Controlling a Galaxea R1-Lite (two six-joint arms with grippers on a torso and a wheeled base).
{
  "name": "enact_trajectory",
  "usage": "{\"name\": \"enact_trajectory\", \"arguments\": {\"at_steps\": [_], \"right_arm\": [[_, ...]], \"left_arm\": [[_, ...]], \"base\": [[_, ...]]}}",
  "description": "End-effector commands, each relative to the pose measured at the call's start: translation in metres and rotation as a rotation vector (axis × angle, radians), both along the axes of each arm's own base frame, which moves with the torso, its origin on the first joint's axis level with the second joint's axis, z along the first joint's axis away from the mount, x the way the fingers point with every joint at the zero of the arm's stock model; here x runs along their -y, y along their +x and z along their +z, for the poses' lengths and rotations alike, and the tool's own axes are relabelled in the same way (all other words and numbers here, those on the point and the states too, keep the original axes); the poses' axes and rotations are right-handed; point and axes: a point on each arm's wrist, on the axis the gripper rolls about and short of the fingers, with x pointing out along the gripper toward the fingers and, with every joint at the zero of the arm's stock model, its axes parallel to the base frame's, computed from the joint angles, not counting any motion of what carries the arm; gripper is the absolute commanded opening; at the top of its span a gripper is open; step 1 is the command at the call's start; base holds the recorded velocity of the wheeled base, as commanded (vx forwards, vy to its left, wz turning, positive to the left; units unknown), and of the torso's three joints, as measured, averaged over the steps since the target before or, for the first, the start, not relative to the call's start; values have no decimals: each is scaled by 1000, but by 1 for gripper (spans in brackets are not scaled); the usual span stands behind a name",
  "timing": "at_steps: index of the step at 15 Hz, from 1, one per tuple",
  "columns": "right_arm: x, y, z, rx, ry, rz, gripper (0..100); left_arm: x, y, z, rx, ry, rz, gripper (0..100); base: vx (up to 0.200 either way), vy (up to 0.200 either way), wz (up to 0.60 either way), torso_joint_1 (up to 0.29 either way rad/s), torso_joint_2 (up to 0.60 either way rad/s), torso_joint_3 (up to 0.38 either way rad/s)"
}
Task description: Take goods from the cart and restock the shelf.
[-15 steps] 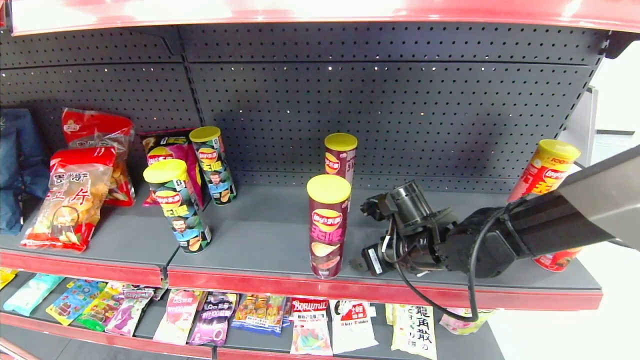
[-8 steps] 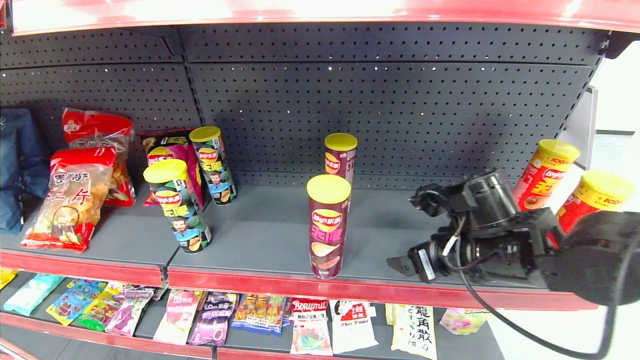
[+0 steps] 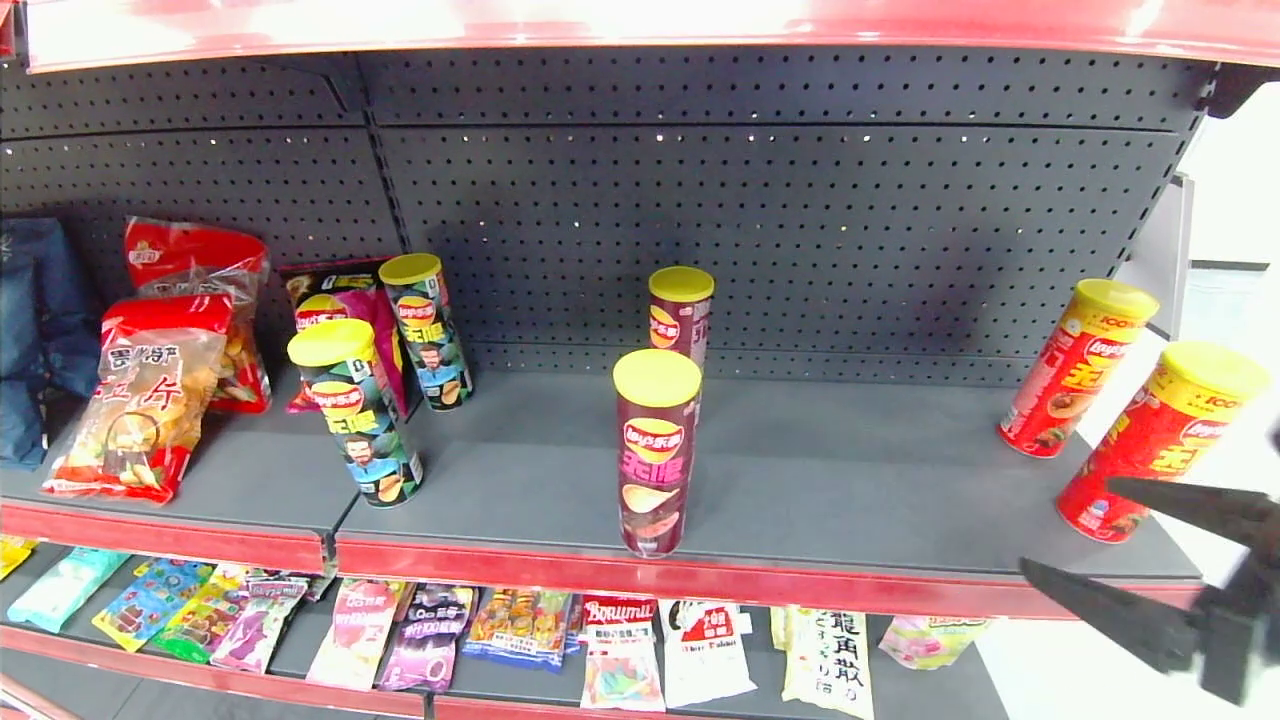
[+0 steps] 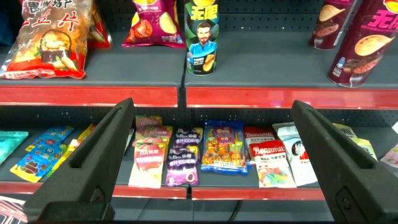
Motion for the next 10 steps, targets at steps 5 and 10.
{"name": "enact_trajectory", "arguments": {"at_steps": [5,10], "right_arm": [[33,-124,-103,307,238,-257,100],[36,-127,-104,372,202,-394,100]], "left_arm": [[0,0,0,-1,1,0,100],[0,0,0,-1,1,2,100]], "base": [[0,0,0,0,0,0],[0,0,0,0,0,0]]}}
